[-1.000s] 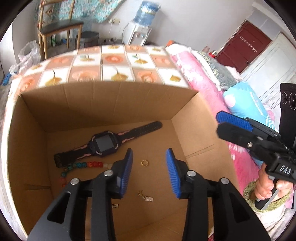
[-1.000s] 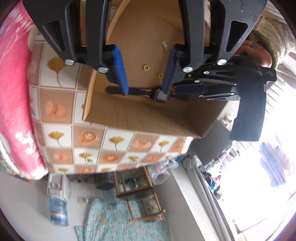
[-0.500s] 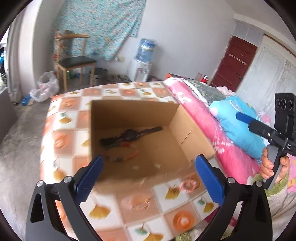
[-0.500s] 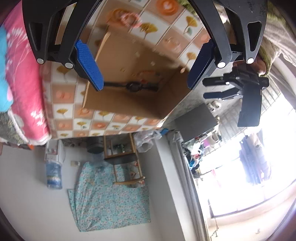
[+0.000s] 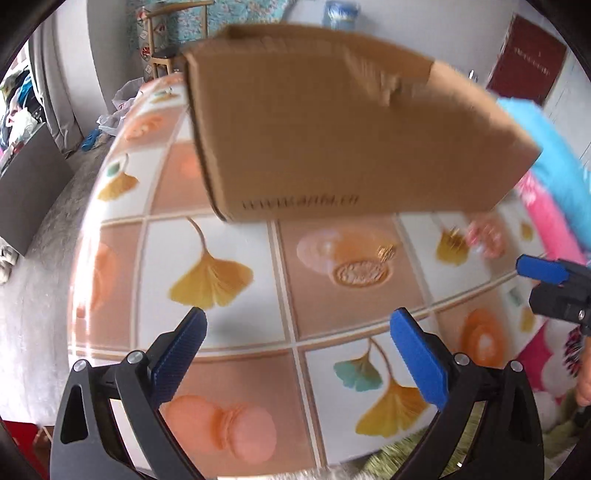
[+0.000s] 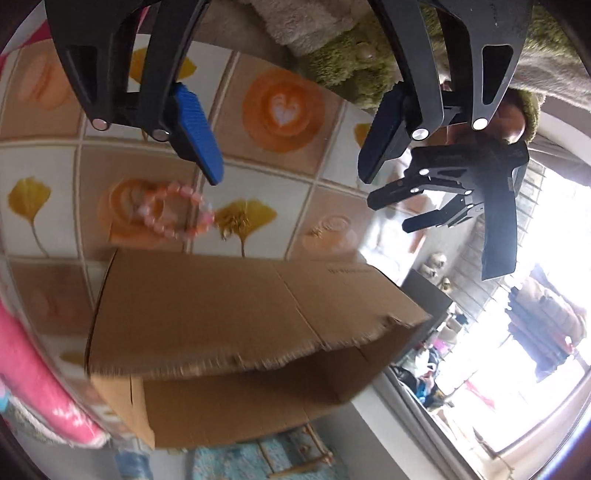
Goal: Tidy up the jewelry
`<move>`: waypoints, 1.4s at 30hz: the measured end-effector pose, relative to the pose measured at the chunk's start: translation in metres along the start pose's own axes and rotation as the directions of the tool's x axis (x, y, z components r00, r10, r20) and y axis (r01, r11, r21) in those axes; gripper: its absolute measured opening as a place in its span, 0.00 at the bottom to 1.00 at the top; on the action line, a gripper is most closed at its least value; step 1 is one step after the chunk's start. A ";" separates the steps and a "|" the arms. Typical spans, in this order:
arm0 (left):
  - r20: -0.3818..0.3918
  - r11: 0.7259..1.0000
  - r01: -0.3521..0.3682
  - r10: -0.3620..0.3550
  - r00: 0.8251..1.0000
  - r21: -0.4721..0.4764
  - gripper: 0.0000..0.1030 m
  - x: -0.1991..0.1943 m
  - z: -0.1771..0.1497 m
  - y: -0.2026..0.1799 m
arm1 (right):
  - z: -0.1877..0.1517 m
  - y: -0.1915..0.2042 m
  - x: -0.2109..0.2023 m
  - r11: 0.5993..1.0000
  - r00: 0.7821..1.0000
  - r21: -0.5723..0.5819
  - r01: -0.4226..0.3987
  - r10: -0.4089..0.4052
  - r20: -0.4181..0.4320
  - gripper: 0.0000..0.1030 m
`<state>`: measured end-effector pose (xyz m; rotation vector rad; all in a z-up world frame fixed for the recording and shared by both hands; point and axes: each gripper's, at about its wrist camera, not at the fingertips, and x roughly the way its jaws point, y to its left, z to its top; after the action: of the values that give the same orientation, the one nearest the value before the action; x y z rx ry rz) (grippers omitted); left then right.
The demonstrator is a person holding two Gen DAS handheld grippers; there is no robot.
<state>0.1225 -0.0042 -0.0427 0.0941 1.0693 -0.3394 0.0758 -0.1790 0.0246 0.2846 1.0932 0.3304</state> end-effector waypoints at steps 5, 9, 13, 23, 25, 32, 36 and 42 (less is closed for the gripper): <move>0.041 0.995 -0.072 0.070 0.997 0.066 0.95 0.008 -0.004 -0.015 | 0.003 -0.010 0.017 1.000 1.000 0.027 0.000 0.000 -0.027 0.51; 0.082 0.996 -0.079 0.075 0.994 0.046 0.95 0.008 -0.007 -0.017 | 0.011 -0.020 0.022 0.999 0.999 0.022 0.048 -0.048 -0.014 0.44; 0.100 0.996 -0.081 0.076 0.992 0.048 0.95 0.002 -0.011 -0.017 | 0.020 -0.043 0.011 0.988 0.990 0.072 0.135 -0.138 0.034 0.43; 0.092 0.996 -0.082 0.078 0.993 0.046 0.95 0.003 -0.013 -0.018 | 0.022 -0.018 0.010 0.980 0.982 -0.079 0.182 -0.177 0.066 0.29; 0.092 0.996 -0.083 0.079 0.993 0.045 0.95 0.003 -0.013 -0.018 | 0.026 -0.014 0.017 0.971 0.976 -0.109 0.215 -0.209 0.060 0.23; 0.108 0.996 -0.081 0.076 0.991 0.045 0.95 0.002 -0.015 -0.018 | 0.036 0.002 0.038 0.946 0.966 -0.198 0.257 -0.254 0.043 0.07; 0.111 0.996 -0.081 0.076 0.991 0.047 0.95 0.002 -0.016 -0.018 | 0.034 0.011 0.044 0.932 0.962 -0.239 0.271 -0.269 0.041 0.03; 0.119 0.995 -0.079 0.073 0.990 0.053 0.95 0.001 -0.017 -0.019 | 0.023 0.040 0.051 0.926 0.966 -0.282 0.251 -0.257 0.019 0.01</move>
<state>0.1029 -0.0180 -0.0505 0.1638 0.9375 -0.3031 0.1126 -0.1236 0.0086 -0.1157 1.0709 0.2526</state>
